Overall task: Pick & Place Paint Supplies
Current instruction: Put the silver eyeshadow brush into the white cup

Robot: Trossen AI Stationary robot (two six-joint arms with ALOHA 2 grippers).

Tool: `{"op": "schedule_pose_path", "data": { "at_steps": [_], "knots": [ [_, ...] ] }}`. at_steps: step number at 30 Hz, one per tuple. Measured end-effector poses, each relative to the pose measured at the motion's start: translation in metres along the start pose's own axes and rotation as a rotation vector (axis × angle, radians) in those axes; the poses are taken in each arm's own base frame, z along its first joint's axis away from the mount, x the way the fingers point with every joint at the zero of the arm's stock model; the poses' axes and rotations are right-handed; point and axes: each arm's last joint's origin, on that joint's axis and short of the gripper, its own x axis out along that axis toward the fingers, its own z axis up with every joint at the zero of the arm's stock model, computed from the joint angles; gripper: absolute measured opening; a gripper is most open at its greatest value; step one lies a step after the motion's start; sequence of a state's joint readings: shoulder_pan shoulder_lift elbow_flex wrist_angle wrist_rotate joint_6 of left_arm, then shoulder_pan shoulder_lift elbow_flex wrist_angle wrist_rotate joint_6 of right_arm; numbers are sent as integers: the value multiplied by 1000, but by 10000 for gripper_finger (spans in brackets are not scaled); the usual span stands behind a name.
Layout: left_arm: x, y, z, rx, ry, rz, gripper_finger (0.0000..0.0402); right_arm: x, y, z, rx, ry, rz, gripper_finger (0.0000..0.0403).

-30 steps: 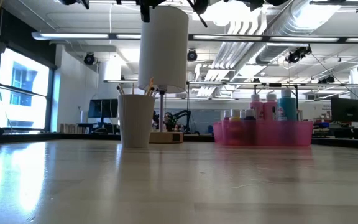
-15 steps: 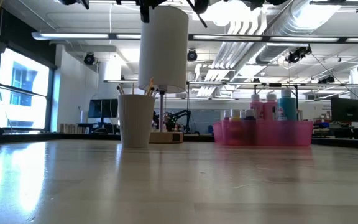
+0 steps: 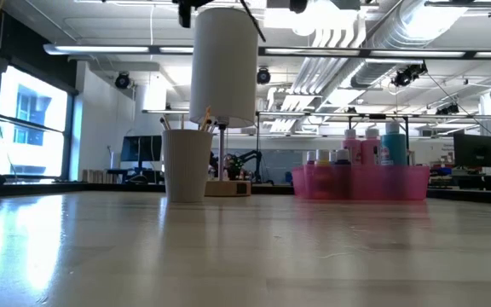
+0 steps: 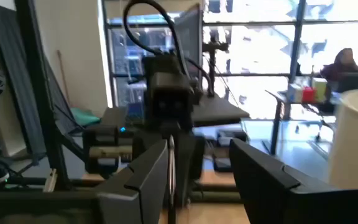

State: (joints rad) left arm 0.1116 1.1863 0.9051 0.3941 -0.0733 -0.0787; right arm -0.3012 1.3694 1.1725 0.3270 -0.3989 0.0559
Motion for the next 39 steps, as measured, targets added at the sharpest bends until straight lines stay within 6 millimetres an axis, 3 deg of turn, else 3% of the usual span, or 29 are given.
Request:
{"op": "schedule_pose_path", "data": {
  "at_steps": [9,13,20,28,39],
  "knots": [
    [-26,6,10,2,86,168,17,-43,-2,26,17,55,-81,162],
    [-34,7,13,-35,98,191,17,-51,0,33,13,48,-91,161],
    [-45,7,12,-66,163,203,17,-54,0,35,10,46,-98,160],
    [-50,10,-5,-149,324,260,17,-55,-2,31,0,83,-173,160],
    [-55,14,-25,-135,500,408,17,-55,-2,29,7,99,-177,160]
  ]
}}
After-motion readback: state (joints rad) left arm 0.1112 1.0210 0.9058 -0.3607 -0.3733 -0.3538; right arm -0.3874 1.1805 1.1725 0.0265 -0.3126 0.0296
